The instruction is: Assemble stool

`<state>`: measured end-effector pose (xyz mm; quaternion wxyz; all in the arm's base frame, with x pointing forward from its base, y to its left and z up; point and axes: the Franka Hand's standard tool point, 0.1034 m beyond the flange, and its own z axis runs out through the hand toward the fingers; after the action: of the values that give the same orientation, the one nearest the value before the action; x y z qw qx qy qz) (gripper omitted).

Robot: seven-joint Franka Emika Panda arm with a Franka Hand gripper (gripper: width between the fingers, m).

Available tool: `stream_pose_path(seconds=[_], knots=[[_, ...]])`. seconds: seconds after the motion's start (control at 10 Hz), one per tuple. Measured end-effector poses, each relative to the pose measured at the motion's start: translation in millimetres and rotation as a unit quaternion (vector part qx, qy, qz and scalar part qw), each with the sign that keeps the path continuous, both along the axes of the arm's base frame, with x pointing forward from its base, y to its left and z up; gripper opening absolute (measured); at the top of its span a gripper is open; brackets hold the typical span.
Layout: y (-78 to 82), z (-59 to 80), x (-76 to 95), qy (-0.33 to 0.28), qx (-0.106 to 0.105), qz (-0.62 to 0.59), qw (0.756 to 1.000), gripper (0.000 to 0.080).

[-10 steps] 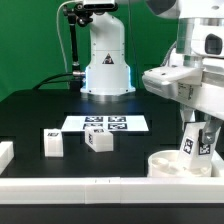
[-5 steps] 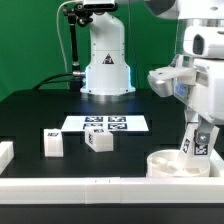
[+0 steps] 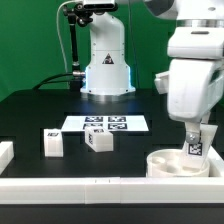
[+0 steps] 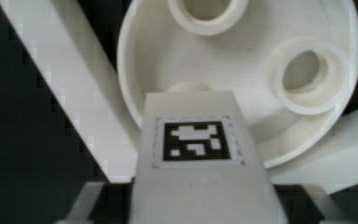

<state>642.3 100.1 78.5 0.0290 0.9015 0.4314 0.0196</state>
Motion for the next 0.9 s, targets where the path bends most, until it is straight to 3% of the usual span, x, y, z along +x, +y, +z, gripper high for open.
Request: stream_pose_path(seconds=[0.7,0.9], knots=[[5.0,-0.1,-0.9,-0.005,0.02,-0.23,0.973,0.034],[4.9,-0.6,0.0,-0.014,0.046,-0.357,0.933,0.034]])
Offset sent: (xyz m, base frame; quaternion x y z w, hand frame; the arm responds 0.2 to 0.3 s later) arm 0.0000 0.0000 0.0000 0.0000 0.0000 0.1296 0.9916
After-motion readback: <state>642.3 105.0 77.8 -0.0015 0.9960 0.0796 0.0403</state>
